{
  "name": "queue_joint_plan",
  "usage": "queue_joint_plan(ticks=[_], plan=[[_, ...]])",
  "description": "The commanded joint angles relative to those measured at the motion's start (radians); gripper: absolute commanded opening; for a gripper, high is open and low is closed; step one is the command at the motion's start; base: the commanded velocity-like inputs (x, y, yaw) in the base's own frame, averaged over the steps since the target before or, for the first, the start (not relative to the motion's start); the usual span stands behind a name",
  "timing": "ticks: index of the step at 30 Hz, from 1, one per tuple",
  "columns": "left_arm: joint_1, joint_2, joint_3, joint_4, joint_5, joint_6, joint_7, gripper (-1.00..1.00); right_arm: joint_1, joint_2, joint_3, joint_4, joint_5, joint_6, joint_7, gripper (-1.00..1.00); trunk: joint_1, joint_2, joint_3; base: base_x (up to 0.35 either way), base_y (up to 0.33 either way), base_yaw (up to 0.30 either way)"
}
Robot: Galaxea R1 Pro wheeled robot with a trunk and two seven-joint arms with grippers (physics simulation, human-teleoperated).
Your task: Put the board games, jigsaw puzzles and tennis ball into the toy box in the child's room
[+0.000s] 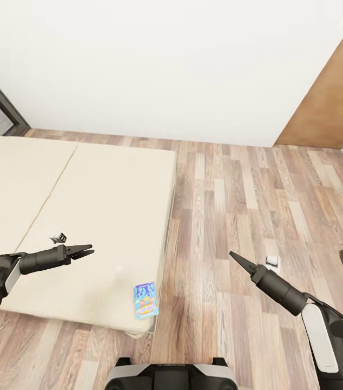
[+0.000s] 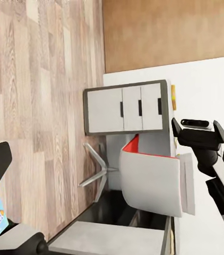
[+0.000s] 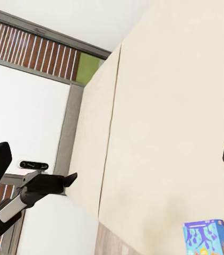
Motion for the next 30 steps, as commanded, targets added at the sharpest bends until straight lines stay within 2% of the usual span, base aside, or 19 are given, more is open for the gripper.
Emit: queue_joint_plan(ticks=[1,30], plan=[[0.0,0.0,0.0,0.0,0.0,0.01,-0.004,1.0,-0.001,0.0,-0.001,0.0,-0.003,0.006,0.001,1.0,0.001,-0.001,0.0,0.0,0.0,0.0],[0.0,0.0,0.0,-0.003,-0.001,0.013,-0.004,1.0,-0.001,0.002,-0.001,0.0,-0.001,0.006,0.0,1.0,0.001,-0.001,0.048,0.0,0.0,0.0]])
